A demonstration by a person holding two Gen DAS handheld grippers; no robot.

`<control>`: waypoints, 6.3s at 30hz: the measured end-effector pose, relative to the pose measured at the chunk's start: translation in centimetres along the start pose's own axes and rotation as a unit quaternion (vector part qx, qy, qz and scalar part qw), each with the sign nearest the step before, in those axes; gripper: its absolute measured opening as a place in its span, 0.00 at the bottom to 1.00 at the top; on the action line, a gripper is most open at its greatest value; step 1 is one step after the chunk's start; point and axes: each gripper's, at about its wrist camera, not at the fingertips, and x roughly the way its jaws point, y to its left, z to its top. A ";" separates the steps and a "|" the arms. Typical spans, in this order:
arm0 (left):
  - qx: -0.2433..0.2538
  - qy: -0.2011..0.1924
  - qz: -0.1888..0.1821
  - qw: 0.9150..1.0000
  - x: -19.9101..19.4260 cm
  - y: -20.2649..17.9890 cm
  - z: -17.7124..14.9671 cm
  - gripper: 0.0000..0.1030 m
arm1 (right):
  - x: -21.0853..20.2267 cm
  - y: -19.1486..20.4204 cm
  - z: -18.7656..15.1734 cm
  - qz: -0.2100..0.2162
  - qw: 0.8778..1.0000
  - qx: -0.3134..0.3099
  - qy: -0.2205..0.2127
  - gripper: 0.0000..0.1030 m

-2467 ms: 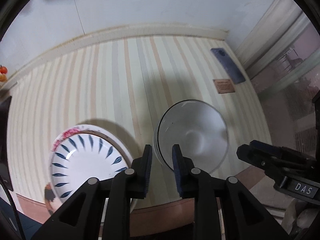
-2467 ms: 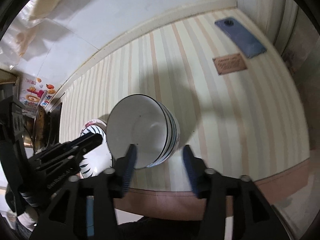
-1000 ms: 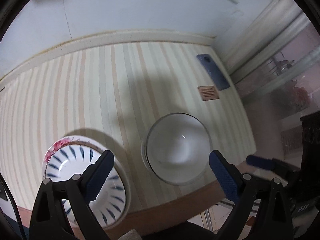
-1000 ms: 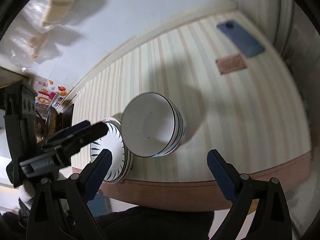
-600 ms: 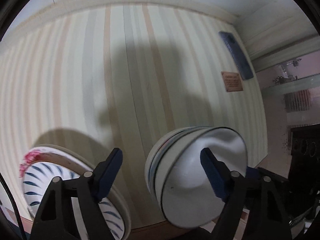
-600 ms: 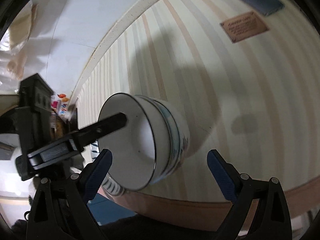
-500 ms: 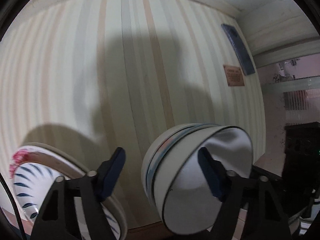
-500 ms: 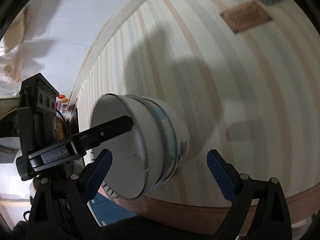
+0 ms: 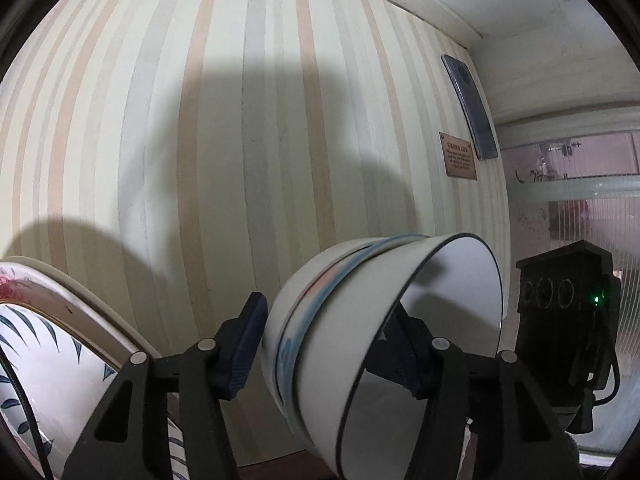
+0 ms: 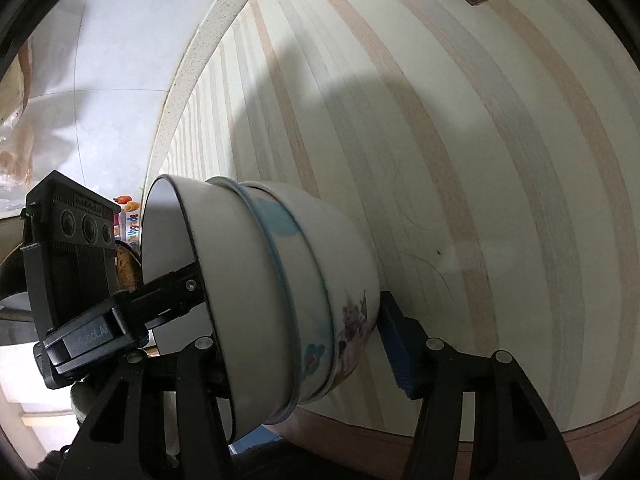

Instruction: Organize plates and bowls

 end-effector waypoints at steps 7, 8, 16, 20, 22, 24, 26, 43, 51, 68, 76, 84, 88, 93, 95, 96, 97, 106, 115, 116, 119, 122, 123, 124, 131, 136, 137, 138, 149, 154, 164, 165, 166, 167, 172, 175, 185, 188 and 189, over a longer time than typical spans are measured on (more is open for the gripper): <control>-0.003 -0.015 0.005 1.000 -0.6 0.0 -0.1 0.48 | -1.0 0.6 -0.1 -0.017 1.000 -0.019 -0.005 0.58; -0.003 -0.017 0.005 1.000 -0.8 0.0 -0.1 0.48 | -1.1 0.8 -0.1 -0.019 1.000 -0.022 -0.006 0.58; -0.010 -0.034 0.005 0.999 -3.5 0.1 -0.4 0.48 | -1.6 3.4 0.2 -0.017 0.999 -0.043 -0.006 0.58; -0.018 -0.048 0.009 0.999 -5.4 0.6 -0.8 0.48 | -1.6 5.4 0.3 -0.012 0.998 -0.058 0.001 0.58; -0.024 -0.054 0.010 0.998 -6.4 1.2 -1.0 0.48 | -1.4 6.5 0.2 -0.010 0.998 -0.065 0.006 0.58; -0.037 -0.062 0.010 0.997 -7.4 2.1 -1.4 0.48 | -0.8 8.0 0.2 -0.011 0.997 -0.080 0.013 0.58; -0.048 -0.071 0.013 0.996 -8.5 3.2 -1.9 0.48 | -0.2 9.1 0.1 -0.010 0.995 -0.092 0.023 0.58; -0.189 -0.137 0.032 0.972 -13.2 13.8 -7.5 0.48 | 9.5 17.4 -3.4 -0.005 0.970 -0.201 0.134 0.58; -0.219 -0.138 0.036 0.965 -12.6 16.8 -8.3 0.48 | 13.2 18.2 -3.9 -0.023 0.963 -0.217 0.159 0.58; -0.184 -0.138 0.069 0.971 -13.5 16.1 -8.3 0.46 | 14.2 19.3 -4.6 -0.046 0.965 -0.211 0.149 0.58; -0.147 -0.157 0.130 0.968 -15.7 14.5 -9.2 0.48 | 10.6 21.6 -5.4 -0.082 0.959 -0.255 0.090 0.64; -0.108 -0.199 0.172 0.959 -18.9 12.6 -12.1 0.76 | 4.7 24.4 -8.0 -0.129 0.946 -0.296 0.009 0.91; -0.090 -0.230 0.184 0.951 -20.8 11.6 -13.4 0.85 | 2.0 25.5 -10.4 -0.163 0.938 -0.303 -0.042 0.94; -0.056 -0.262 0.188 0.945 -23.7 10.5 -15.8 0.92 | -1.4 26.3 -13.8 -0.173 0.937 -0.287 -0.097 0.94; -0.035 -0.275 0.193 0.941 -24.7 9.5 -16.9 0.92 | -2.9 26.8 -15.5 -0.175 0.936 -0.281 -0.120 0.94; -0.025 -0.283 0.194 0.939 -25.4 9.0 -17.7 0.92 | -3.9 27.2 -16.7 -0.174 0.935 -0.279 -0.135 0.94; -0.014 -0.288 0.191 0.938 -26.0 8.5 -18.5 0.92 | -5.0 27.6 -18.1 -0.172 0.933 -0.278 -0.150 0.95; 0.040 -0.347 0.190 0.918 -31.4 4.3 -27.0 1.00 | -12.0 30.1 -30.0 -0.181 0.909 -0.282 -0.247 0.96; 0.026 -0.387 0.209 0.898 -33.6 1.9 -35.0 1.00 | -16.3 30.3 -39.6 -0.180 0.889 -0.302 -0.294 0.97; 0.024 -0.390 0.213 0.895 -33.7 1.6 -35.8 1.00 | -16.8 30.2 -40.4 -0.179 0.887 -0.305 -0.297 0.97; 0.015 -0.400 0.226 0.888 -34.1 1.1 -38.1 1.00 | -17.9 29.9 -42.2 -0.177 0.884 -0.312 -0.298 0.97; 0.008 -0.404 0.227 0.886 -34.4 0.8 -40.1 1.00 | -18.7 29.6 -43.8 -0.181 0.879 -0.321 -0.302 0.97; 0.006 -0.407 0.227 0.885 -34.5 0.7 -40.8 1.00 | -19.0 29.5 -44.4 -0.179 0.879 -0.323 -0.302 0.97; 0.006 -0.410 0.230 0.883 -34.6 0.6 -41.4 1.00 | -19.2 29.4 -44.8 -0.178 0.878 -0.324 -0.304 0.97; 0.000 -0.416 0.237 0.878 -34.4 0.4 -44.6 1.00 | -19.6 28.5 -47.4 -0.186 0.872 -0.337 -0.303 0.97; -0.003 -0.416 0.244 0.876 -34.0 0.2 -46.0 1.00 | -20.0 27.9 -48.3 -0.187 0.870 -0.337 -0.308 0.97; -0.004 -0.416 0.244 0.876 -34.1 0.2 -46.2 1.00 | -20.2 27.8 -48.6 -0.188 0.869 -0.336 -0.310 0.97; -0.004 -0.417 0.245 0.876 -34.1 0.2 -46.4 1.00 | -20.2 27.7 -48.8 -0.189 0.869 -0.336 -0.311 0.97; -0.003 -0.427 0.244 0.871 -34.8 0.2 -47.5 1.00 | -20.4 27.5 -49.2 -0.194 0.865 -0.338 -0.316 0.98; -0.003 -0.428 0.242 0.871 -34.9 0.1 -47.4 1.00 | -20.4 27.5 -49.3 -0.194 0.864 -0.338 -0.318 0.98; -0.003 -0.426 0.243 0.871 -34.9 -0.1 -47.4 1.00 | -20.6 27.6 -49.1 -0.194 0.864 -0.337 -0.319 0.98; -0.003 -0.426 0.242 0.872 -34.9 -0.1 -47.4 1.00 | -20.6 27.5 -49.0 -0.195 0.865 -0.336 -0.319 0.98; -0.003 -0.425 0.241 0.873 -34.9 -0.1 -47.3 1.00 | -20.6 27.5 -49.1 -0.195 0.864 -0.336 -0.319 0.98; -0.002 -0.424 0.239 0.874 -35.0 -0.1 -47.2 1.00 | -20.7 27.6 -48.9 -0.194 0.865 -0.336 -0.319 0.98; -0.002 -0.423 0.238 0.874 -35.0 -0.1 -47.0 1.00 | -20.7 27.5 -48.8 -0.193 0.867 -0.334 -0.317 0.98; 0.000 -0.423 0.237 0.874 -35.1 0.1 -46.8 1.00 | -20.6 27.4 -48.6 -0.195 0.866 -0.334 -0.318 0.98; 0.001 -0.421 0.237 0.875 -35.1 0.1 -46.7 1.00 | -20.0 27.3 -48.7 -0.196 0.869 -0.328 -0.314 0.98; 0.000 -0.423 0.236 0.875 -35.1 0.0 -46.8 1.00 | -20.0 27.3 -48.7 -0.198 0.868 -0.329 -0.315 0.98; 0.001 -0.423 0.235 0.875 -35.2 0.1 -46.8 1.00 | -20.0 27.2 -48.7 -0.198 0.868 -0.330 -0.315 0.98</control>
